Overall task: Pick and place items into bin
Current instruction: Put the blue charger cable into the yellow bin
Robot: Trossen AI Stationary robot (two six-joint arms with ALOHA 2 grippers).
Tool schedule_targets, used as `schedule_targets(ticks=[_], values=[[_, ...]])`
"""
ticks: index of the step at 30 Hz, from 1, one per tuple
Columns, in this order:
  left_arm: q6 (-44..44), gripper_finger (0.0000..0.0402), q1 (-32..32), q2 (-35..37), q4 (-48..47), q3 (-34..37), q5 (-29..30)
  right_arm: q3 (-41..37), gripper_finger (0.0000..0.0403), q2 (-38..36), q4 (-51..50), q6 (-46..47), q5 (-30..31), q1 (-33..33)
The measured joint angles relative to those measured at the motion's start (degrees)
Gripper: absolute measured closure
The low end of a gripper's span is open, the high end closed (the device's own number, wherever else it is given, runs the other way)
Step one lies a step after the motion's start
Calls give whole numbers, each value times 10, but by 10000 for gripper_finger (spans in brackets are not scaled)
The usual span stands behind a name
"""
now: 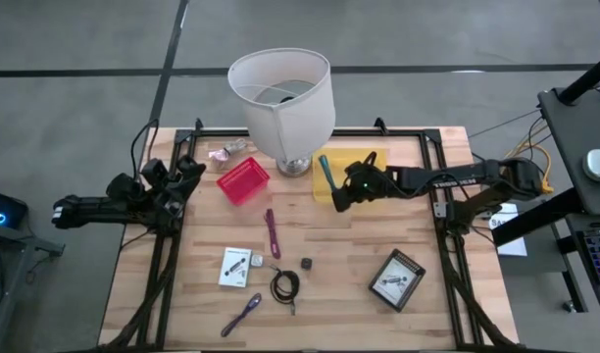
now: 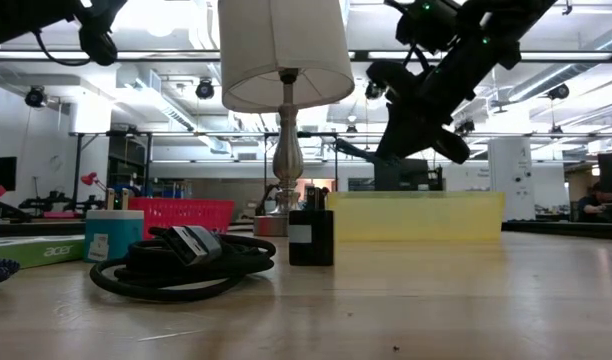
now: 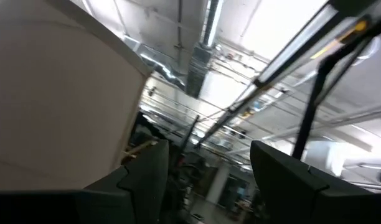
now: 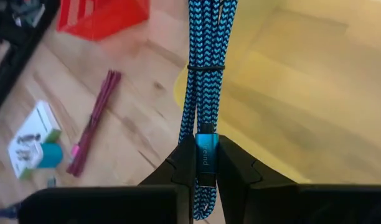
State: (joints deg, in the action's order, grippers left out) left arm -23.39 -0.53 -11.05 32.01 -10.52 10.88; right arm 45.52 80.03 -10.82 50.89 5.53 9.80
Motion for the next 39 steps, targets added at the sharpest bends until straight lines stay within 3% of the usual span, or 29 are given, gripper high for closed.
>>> schedule_targets(ticks=[8,21,39], values=[[3,191,0,-3,1,0,92,1,374,-41,-25,3,5,37],[3,191,0,-7,0,0,159,1,374,-77,-110,-53,5,111],[3,191,0,-31,0,0,165,1,374,-77,-176,-112,-56,162]])
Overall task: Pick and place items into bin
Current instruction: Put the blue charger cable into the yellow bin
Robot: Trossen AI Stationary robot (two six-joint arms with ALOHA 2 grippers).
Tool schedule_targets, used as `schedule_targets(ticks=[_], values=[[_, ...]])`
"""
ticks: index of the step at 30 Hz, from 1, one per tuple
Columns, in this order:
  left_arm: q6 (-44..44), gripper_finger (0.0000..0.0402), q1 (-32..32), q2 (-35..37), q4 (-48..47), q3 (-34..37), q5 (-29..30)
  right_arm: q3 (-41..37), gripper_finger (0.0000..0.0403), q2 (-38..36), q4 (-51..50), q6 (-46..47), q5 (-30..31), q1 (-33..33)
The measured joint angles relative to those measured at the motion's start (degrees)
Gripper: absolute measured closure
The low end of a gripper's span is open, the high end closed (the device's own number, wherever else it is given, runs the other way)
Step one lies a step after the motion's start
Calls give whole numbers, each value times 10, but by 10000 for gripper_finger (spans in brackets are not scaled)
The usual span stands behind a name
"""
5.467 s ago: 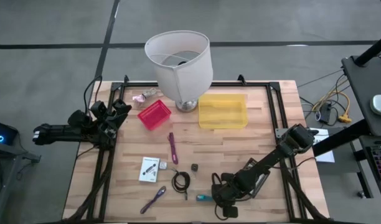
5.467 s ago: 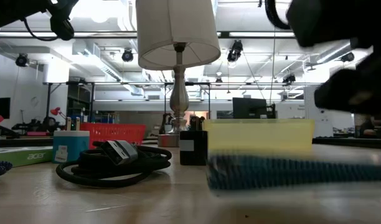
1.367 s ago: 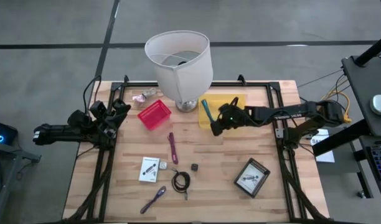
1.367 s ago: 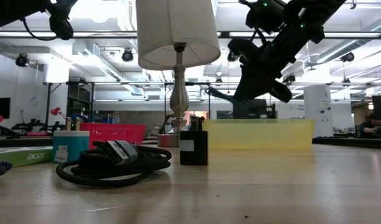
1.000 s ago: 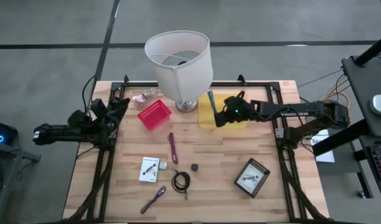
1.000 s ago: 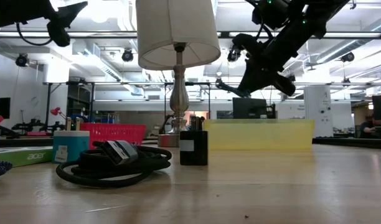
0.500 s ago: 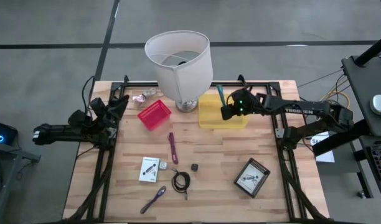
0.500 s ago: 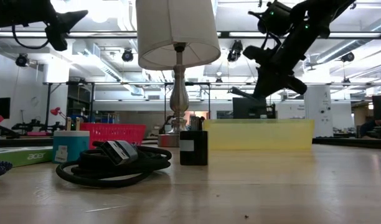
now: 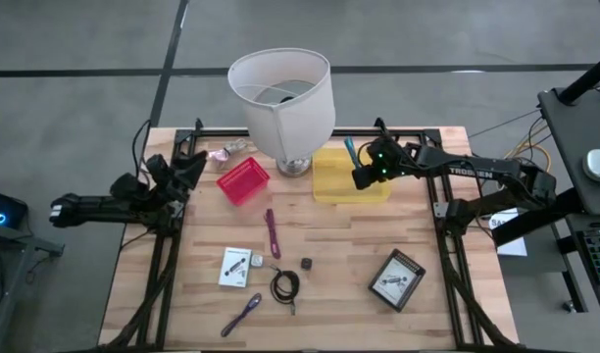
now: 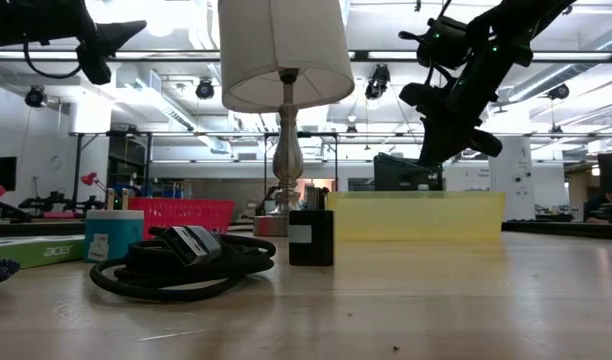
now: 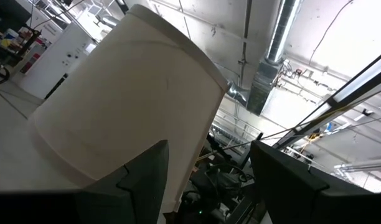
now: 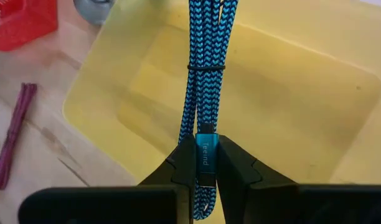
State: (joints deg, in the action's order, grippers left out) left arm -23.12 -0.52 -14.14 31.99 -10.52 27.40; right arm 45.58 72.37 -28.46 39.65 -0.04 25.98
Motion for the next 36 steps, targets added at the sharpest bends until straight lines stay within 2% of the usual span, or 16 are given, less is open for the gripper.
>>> schedule_targets(ticks=[12,25,36], values=[[0,191,0,-3,0,0,0,0,374,17,-86,32,-20,3],[-1,191,0,-4,0,0,-1,0,374,58,-91,112,-13,11],[-1,191,0,-4,0,0,-1,0,374,61,-111,124,10,26]])
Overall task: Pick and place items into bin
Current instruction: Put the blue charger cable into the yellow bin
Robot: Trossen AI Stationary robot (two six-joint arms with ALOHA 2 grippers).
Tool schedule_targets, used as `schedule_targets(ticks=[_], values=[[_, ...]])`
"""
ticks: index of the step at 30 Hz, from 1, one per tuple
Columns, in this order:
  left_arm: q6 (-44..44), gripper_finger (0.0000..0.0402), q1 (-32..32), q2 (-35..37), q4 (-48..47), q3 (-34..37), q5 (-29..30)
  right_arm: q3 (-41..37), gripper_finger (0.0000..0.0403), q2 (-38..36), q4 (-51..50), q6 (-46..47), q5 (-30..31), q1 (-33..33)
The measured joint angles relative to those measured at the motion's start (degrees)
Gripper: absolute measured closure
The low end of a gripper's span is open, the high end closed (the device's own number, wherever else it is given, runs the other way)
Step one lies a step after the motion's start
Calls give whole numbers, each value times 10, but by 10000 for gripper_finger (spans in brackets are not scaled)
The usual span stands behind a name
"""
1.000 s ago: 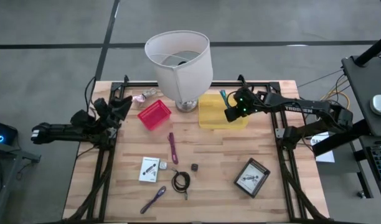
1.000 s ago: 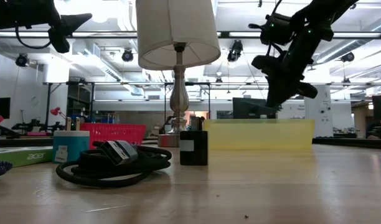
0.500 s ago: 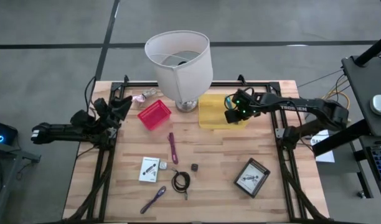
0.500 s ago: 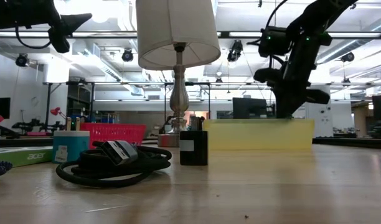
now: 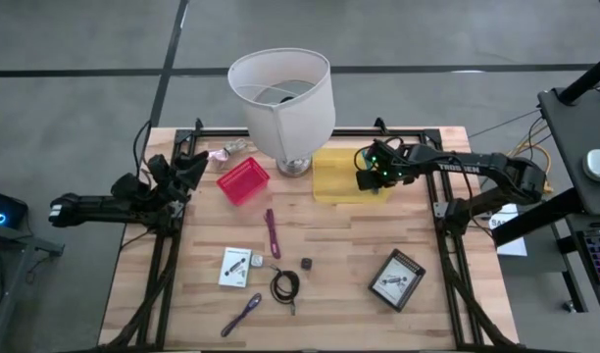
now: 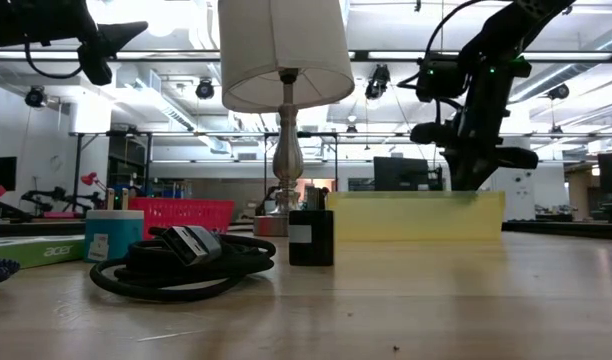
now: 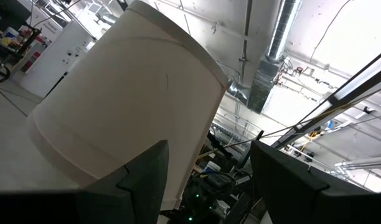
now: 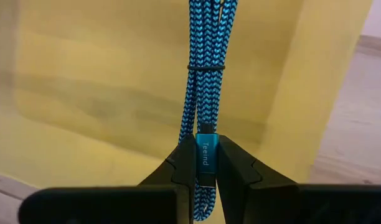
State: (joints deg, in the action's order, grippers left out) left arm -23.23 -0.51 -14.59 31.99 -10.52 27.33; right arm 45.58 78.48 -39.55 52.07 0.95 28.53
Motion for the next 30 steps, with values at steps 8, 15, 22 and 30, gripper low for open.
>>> schedule_targets(ticks=[8,15,22,30], values=[[1,191,0,0,0,0,0,0,374,5,-1,3,50,5],[1,191,0,0,0,0,0,0,374,28,0,1,47,6],[1,191,0,0,-1,0,0,0,374,31,0,0,46,6],[1,191,0,0,-1,0,0,0,347,31,0,-1,51,6]])
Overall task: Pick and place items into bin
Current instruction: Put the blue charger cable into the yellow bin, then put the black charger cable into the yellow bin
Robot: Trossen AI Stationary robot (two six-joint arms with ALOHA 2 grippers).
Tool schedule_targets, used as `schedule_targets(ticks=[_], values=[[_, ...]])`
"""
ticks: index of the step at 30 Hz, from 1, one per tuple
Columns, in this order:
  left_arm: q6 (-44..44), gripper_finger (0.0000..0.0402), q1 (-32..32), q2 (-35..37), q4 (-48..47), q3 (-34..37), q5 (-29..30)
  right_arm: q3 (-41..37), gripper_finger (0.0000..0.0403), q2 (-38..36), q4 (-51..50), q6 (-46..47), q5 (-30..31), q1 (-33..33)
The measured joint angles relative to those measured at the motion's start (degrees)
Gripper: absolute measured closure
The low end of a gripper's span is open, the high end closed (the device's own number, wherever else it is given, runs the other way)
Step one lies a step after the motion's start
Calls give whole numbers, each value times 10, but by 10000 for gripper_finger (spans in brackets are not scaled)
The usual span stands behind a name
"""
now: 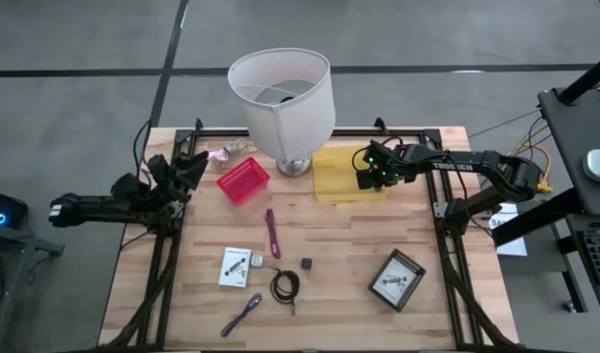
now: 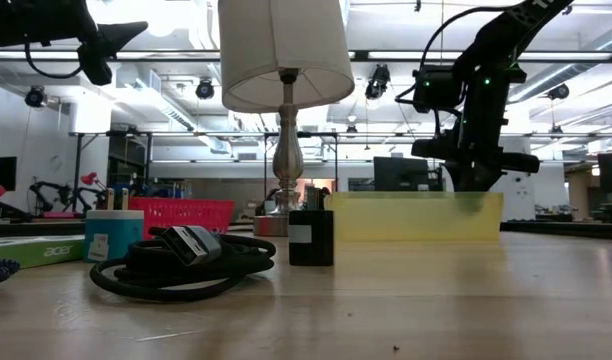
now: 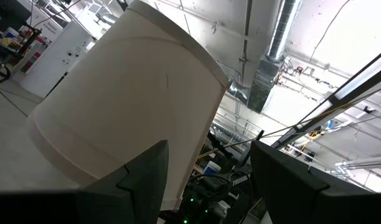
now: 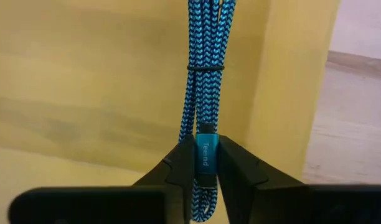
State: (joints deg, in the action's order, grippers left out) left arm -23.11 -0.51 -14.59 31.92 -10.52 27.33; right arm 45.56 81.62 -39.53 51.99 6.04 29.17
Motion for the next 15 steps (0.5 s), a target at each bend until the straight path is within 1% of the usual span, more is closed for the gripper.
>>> schedule_targets(ticks=[8,13,15], values=[[0,191,0,0,0,0,0,0,291,0,-1,1,0,0],[0,191,0,0,0,0,0,0,272,-1,0,-1,0,0],[0,191,0,0,0,0,0,1,267,-2,11,-16,1,0]])
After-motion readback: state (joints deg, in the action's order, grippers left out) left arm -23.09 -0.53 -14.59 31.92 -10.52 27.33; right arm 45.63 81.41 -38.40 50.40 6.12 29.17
